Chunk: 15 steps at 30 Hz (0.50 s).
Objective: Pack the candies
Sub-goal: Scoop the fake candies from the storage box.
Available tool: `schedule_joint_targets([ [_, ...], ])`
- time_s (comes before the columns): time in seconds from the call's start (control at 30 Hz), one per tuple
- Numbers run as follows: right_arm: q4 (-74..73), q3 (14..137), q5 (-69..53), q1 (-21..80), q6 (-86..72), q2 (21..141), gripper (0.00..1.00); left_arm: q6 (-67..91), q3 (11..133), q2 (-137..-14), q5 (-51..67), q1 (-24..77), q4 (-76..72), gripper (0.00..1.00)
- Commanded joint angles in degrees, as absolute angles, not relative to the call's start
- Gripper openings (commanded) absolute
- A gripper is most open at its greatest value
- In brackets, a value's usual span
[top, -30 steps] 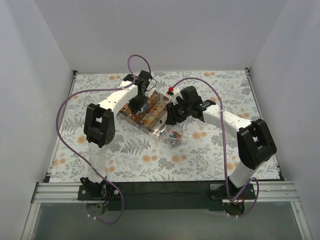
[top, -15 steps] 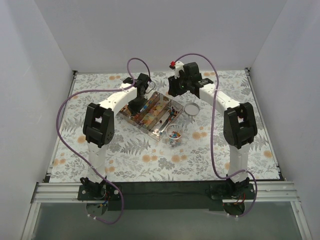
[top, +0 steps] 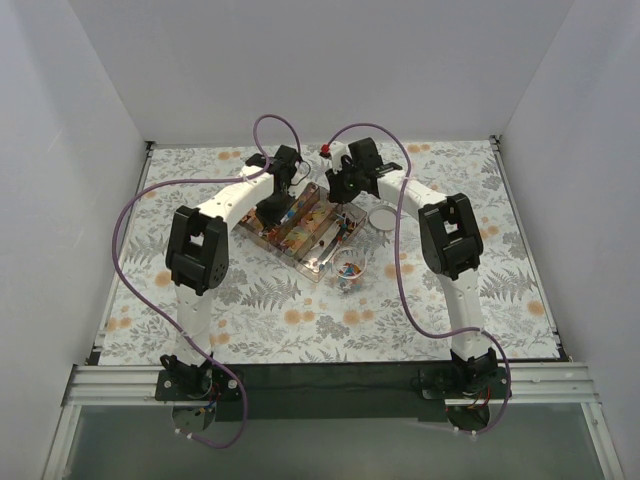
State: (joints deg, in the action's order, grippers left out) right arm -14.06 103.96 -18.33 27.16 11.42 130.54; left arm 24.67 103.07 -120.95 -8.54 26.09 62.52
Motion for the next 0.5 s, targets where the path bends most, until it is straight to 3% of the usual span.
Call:
schedule_joint_targets([
  [0.0,-13.97,107.14,-21.09,27.95,14.41,130.78,0.19,24.34,105.38,-119.27,-4.48,26.81,61.96,0.0],
  [0.03,-14.15,107.05,-21.18,28.38,15.2,131.04,0.09,24.35,105.47,-119.27,-4.48,26.81,61.96,0.0],
  [0.1,-14.33,106.44,-20.49,29.0,16.43,130.96,0.02,24.43,105.91,-119.27,-4.83,26.81,62.4,0.0],
  [0.47,-12.48,102.13,-17.93,32.25,19.34,127.27,0.01,24.79,109.16,-119.97,-6.5,26.89,64.16,0.0],
])
